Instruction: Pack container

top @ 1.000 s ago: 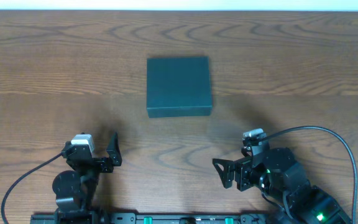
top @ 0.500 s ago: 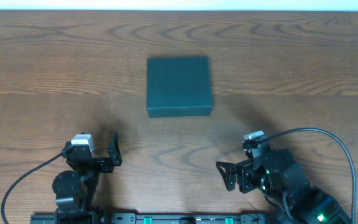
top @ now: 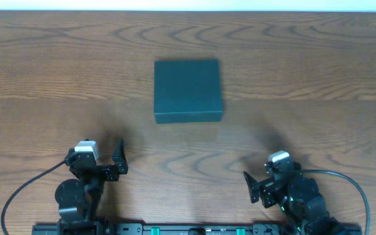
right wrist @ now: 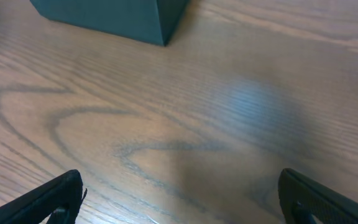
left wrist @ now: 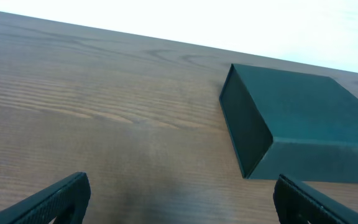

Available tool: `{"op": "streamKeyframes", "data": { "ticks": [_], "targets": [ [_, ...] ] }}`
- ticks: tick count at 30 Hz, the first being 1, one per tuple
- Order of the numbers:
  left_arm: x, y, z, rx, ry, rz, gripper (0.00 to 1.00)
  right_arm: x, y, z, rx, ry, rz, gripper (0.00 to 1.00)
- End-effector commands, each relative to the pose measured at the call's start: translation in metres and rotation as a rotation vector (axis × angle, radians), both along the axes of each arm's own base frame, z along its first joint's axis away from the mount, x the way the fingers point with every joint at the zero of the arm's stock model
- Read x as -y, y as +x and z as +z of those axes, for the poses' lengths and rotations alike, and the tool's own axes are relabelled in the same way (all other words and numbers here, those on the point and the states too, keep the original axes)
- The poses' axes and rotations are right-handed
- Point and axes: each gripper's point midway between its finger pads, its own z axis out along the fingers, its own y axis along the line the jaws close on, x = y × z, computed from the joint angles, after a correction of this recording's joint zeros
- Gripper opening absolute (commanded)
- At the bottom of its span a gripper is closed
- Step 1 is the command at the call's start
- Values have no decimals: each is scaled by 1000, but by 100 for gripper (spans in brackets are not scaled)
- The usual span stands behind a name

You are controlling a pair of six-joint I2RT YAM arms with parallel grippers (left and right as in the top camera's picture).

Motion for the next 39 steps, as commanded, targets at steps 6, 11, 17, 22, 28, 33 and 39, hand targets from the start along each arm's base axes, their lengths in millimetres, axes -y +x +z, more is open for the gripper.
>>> {"op": "streamKeyframes", "data": {
  "ticks": [6, 11, 17, 22, 28, 33, 39],
  "targets": [
    [0, 0, -11, -21, -6, 2, 95, 3, 1, -10, 50, 10, -9, 99],
    [0, 0, -11, -21, -6, 2, 95, 3, 2, -18, 37, 28, -26, 99],
    [0, 0, -11, -21, -5, 2, 95, 2, 2, -18, 43, 30, -26, 99],
    [0, 0, -11, -21, -6, 2, 95, 2, 2, -18, 42, 30, -26, 99],
    [0, 0, -11, -21, -6, 2, 95, 2, 2, -18, 42, 30, -26, 99],
    [0, 0, -11, -21, -6, 2, 95, 2, 2, -18, 42, 30, -26, 99],
    [0, 0, -11, -21, -6, 2, 95, 2, 2, -18, 42, 30, -26, 99]
  ]
}}
